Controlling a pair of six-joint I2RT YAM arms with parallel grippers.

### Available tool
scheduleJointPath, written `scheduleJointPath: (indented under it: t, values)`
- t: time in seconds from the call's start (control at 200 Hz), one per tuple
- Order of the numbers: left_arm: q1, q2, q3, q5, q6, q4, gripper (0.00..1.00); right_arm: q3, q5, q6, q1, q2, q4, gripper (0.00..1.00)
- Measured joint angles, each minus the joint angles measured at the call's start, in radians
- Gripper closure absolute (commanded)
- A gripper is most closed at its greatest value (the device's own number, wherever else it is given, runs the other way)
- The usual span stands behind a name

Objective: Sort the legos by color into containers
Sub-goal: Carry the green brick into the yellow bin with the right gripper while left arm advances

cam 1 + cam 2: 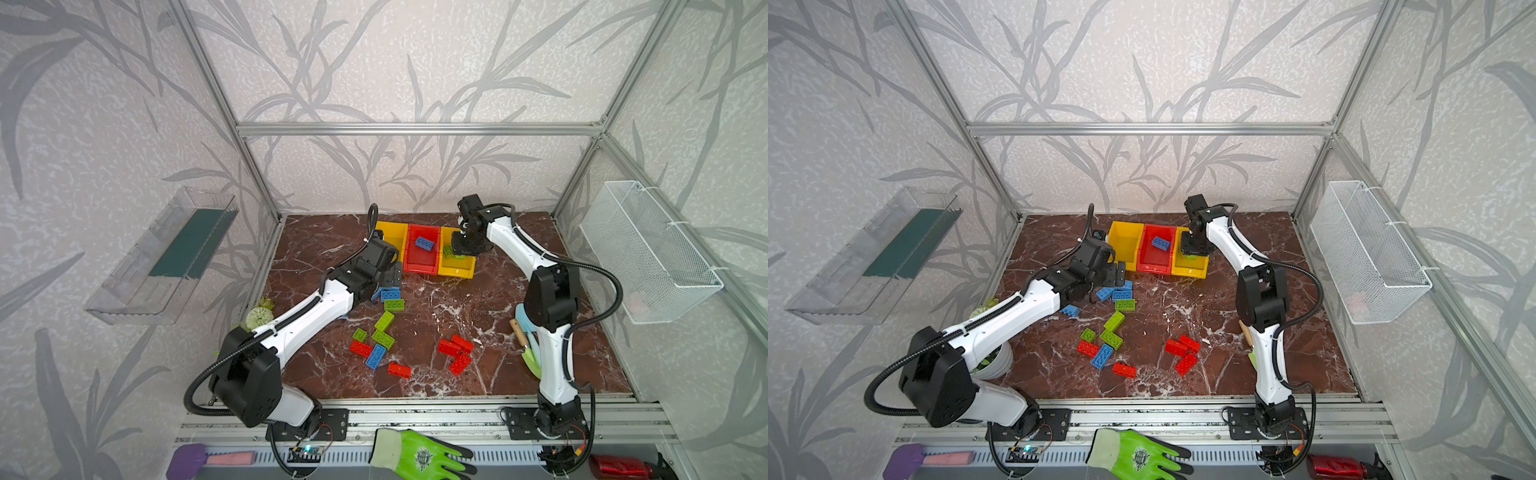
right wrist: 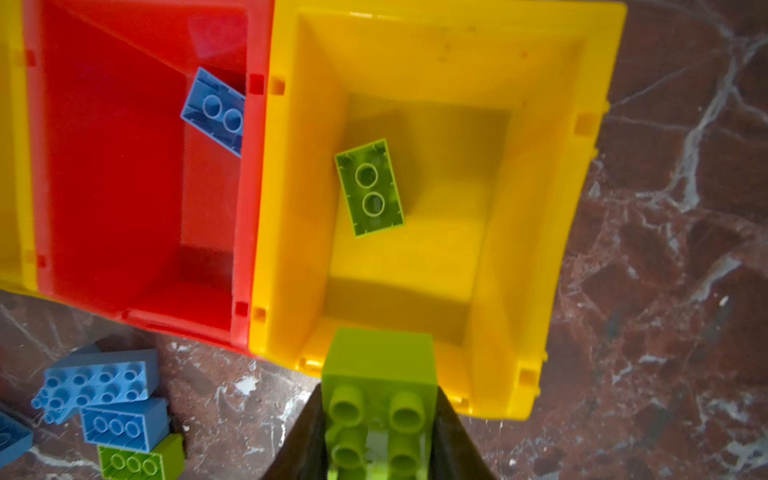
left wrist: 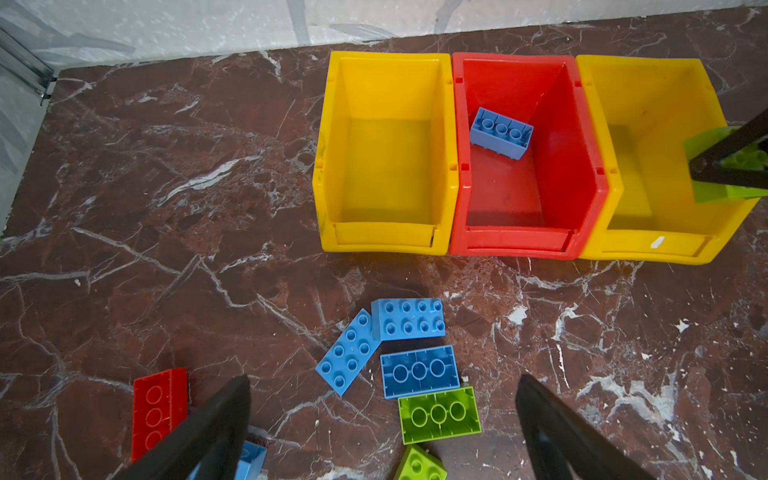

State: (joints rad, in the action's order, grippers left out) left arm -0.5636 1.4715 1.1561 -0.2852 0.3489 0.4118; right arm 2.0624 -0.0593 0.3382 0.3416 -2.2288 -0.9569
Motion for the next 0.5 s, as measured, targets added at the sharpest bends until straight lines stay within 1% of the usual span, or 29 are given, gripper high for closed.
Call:
scheduleJointPath:
  t: [0.125,0.185,0.31,0.34,0.41,0.455,0.5]
  values:
    - [0.021,0.027,0.039,0.007,-0.011,0.000,0.01,0.174,0.018,-0.030,-0.002,-0.126,-0.066,0.68]
    - [0.029,0.037,0.054,0.007,-0.015,0.001,0.01,0.283,0.029,-0.039,-0.002,-0.194,-0.115,0.68]
    - [0.043,0.044,0.067,0.001,-0.016,0.002,0.01,0.473,0.048,-0.056,-0.003,-0.312,-0.194,0.62]
    - [0.044,0.044,0.067,-0.001,-0.016,0.004,0.01,0.505,0.051,-0.058,-0.003,-0.332,-0.209,0.59]
    - [0.051,0.044,0.067,-0.002,-0.015,0.006,0.01,0.564,0.053,-0.066,-0.004,-0.367,-0.242,0.47]
    - [0.055,0.044,0.067,-0.002,-0.014,0.008,0.01,0.575,0.055,-0.068,-0.006,-0.373,-0.254,0.39]
    - [0.057,0.044,0.067,-0.003,-0.013,0.008,0.01,0.576,0.057,-0.069,-0.008,-0.374,-0.264,0.33]
